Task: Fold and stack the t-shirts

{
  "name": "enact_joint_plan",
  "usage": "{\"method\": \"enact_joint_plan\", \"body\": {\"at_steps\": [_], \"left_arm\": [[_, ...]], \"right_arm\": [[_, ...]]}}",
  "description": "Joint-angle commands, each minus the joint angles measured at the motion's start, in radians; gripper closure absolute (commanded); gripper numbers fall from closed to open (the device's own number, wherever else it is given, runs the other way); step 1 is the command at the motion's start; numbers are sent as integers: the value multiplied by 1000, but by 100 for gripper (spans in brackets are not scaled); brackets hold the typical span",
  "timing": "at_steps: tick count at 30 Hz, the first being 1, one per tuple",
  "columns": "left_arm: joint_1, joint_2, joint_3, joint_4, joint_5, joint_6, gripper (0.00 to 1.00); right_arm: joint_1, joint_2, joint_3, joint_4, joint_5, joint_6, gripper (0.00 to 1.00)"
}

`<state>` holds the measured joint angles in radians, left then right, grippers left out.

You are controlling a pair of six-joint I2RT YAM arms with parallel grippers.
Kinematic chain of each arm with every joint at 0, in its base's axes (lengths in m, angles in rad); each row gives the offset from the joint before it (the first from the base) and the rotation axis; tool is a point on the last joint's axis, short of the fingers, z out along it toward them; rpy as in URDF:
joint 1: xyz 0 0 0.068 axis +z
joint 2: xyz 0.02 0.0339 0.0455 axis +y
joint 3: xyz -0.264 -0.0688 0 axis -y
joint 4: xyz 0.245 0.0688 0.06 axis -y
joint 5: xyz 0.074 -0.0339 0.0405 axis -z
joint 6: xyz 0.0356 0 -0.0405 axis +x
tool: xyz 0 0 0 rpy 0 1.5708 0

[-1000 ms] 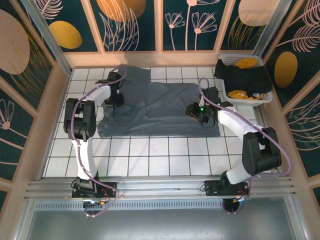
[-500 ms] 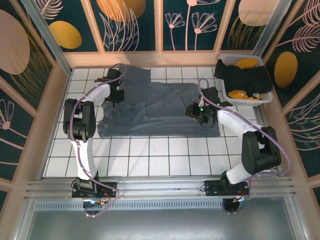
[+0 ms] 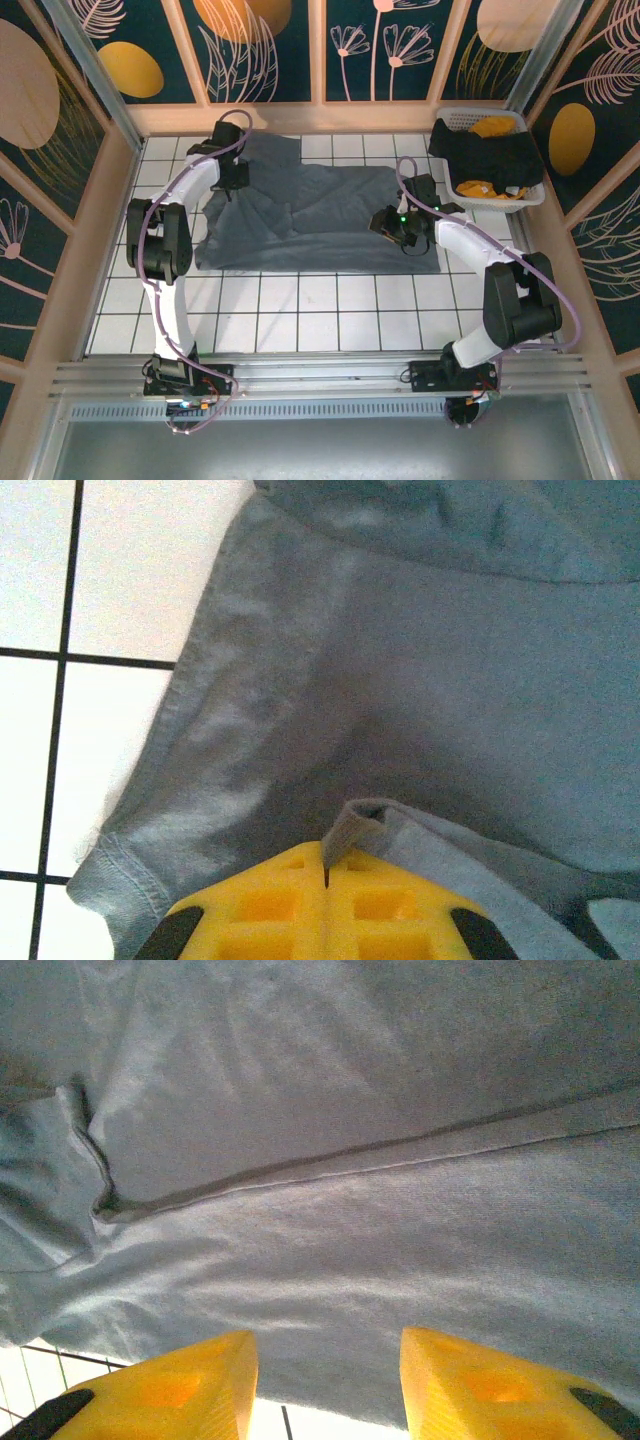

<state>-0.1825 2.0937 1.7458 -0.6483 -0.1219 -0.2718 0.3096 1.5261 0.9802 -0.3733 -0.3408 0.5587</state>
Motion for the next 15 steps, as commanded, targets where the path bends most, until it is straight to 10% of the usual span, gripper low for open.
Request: {"method": "enact_joint_plan", "body": {"at_steps": [1, 12, 15], "left_arm": [[-7, 27, 60, -14, -36, 19, 100], [-32, 106, 107, -25, -73, 43, 95], [-32, 117, 103, -41, -141, 22, 78]], "right_arm": [[7, 9, 27, -26, 12, 0, 57], [7, 3, 24, -35, 14, 3, 57], [6, 1, 21, -42, 26, 4, 57]]}}
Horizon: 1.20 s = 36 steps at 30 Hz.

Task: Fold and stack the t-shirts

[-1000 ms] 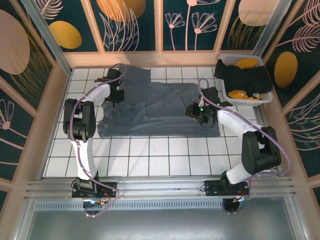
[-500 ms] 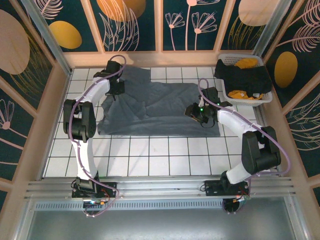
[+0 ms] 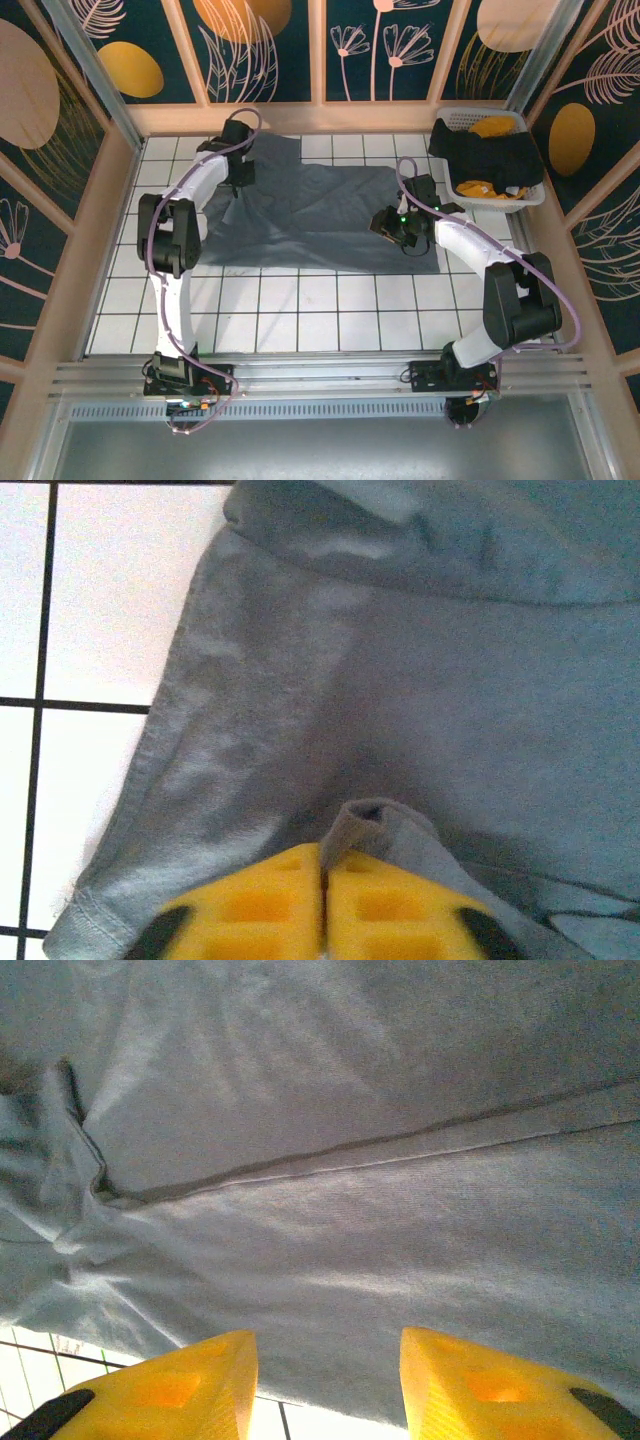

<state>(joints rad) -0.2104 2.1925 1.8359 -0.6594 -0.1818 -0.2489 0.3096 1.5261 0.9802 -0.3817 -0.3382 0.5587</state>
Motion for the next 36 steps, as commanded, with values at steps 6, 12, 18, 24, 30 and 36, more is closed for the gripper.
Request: {"method": "enact_joint_plan", "body": {"at_steps": [6, 12, 18, 24, 30, 36], "left_arm": [[-4, -107, -102, -37, -205, -153, 48], [4, -370, -421, -26, -135, -431, 51], [132, -608, -814, 32, 31, -610, 51], [163, -703, -980, 52, 82, -675, 48], [163, -799, -1075, 114, 108, -693, 51], [163, -692, -995, 138, 32, -625, 50]], "right_arm": [[-50, -42, -30, -45, 93, 33, 58], [-249, -165, -194, -14, 130, 125, 65], [-371, -208, -273, -37, 152, 159, 64], [-489, -191, -332, -3, 65, 198, 58], [-510, -179, -337, 3, 62, 191, 57], [-511, -156, -357, 33, 56, 195, 57]]}}
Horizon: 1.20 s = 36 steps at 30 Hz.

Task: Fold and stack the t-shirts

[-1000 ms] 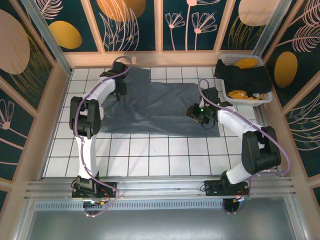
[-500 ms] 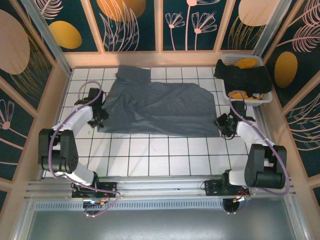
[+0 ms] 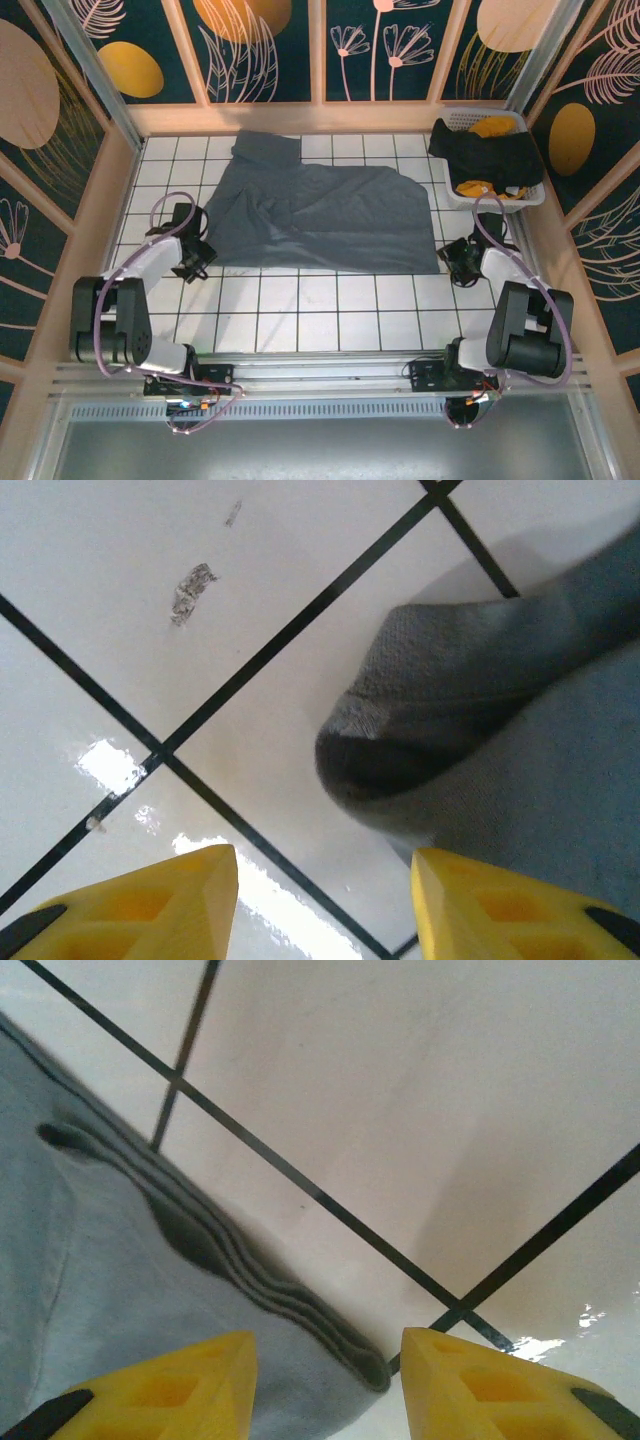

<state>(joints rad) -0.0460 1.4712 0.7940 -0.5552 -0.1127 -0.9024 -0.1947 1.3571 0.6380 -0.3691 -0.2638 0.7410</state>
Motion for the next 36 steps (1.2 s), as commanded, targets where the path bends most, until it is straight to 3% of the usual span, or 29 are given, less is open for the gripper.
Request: {"method": "enact_joint_plan", "body": {"at_steps": [1, 5, 11, 16, 19, 22, 27, 33, 36], "left_arm": [[-2, 36, 59, 42, -46, 37, 49], [-2, 98, 98, 39, -69, 85, 52], [-2, 157, 140, 16, -196, 184, 58], [-2, 169, 146, -4, -209, 206, 61], [-2, 122, 150, -35, -189, 183, 60], [-3, -3, 118, -49, -157, 124, 53], [-9, -106, 34, -3, -14, 24, 50], [-11, 3, 8, 61, 86, 49, 53], [-10, 86, 44, 45, 34, 78, 55]], "right_arm": [[-7, 15, -14, 26, -20, 15, 57], [1, 48, 8, 28, -28, 20, 58], [35, 59, 22, -8, 0, 41, 59], [73, 35, 30, -46, 28, 57, 59], [85, 12, 34, -64, 40, 62, 58], [86, -11, 27, -65, 46, 59, 58], [90, 6, 16, -48, 40, 47, 58], [100, 49, 45, -44, 49, 30, 58], [103, 71, 57, -47, 52, 25, 58]]}}
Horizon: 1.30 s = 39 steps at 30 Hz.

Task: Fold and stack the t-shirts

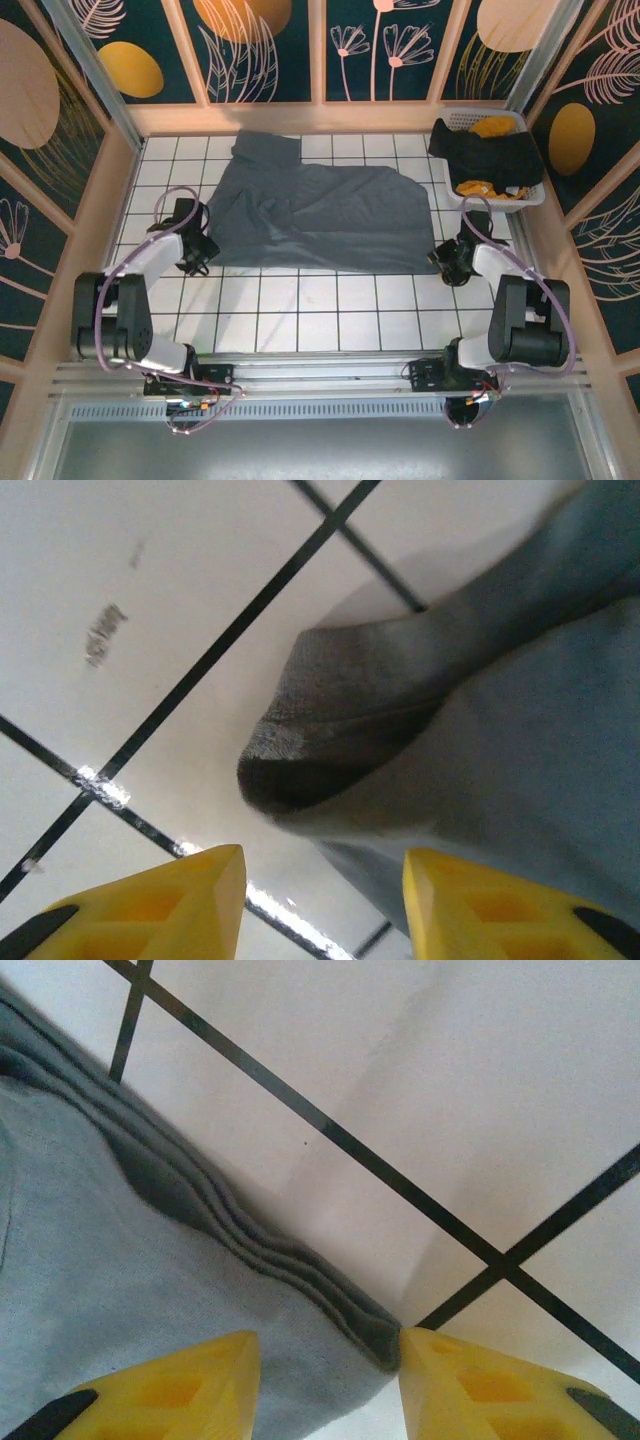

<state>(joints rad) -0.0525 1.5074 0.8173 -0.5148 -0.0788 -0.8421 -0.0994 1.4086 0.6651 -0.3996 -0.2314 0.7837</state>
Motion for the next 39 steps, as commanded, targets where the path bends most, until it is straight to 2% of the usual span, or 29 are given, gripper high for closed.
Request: {"method": "enact_joint_plan", "body": {"at_steps": [1, 4, 9, 18, 23, 26, 30, 34, 39], "left_arm": [[-3, 75, 38, -3, -37, 33, 56], [-3, 133, 77, -13, -128, 80, 57], [-1, 176, 110, 9, -176, 125, 61], [-1, 174, 109, 46, -143, 142, 87], [-1, 162, 107, 45, -126, 135, 94], [-1, 156, 105, 41, -126, 134, 100], [-1, 141, 103, 37, -129, 135, 100], [-1, 124, 107, 26, -133, 134, 100], [-1, 123, 120, 19, -128, 132, 100]], "right_arm": [[8, 22, 33, -16, 22, -18, 58], [10, 31, 39, -23, 40, -21, 58], [13, 56, 46, -13, 62, -31, 59], [41, 123, 89, -14, 68, -17, 62], [70, 121, 92, -61, 76, 22, 63], [88, 72, 83, -93, 112, 39, 59], [111, 12, 86, -101, 126, 23, 55], [158, 24, 99, -125, 139, 16, 56], [169, 58, 90, -161, 179, 21, 59]]}}
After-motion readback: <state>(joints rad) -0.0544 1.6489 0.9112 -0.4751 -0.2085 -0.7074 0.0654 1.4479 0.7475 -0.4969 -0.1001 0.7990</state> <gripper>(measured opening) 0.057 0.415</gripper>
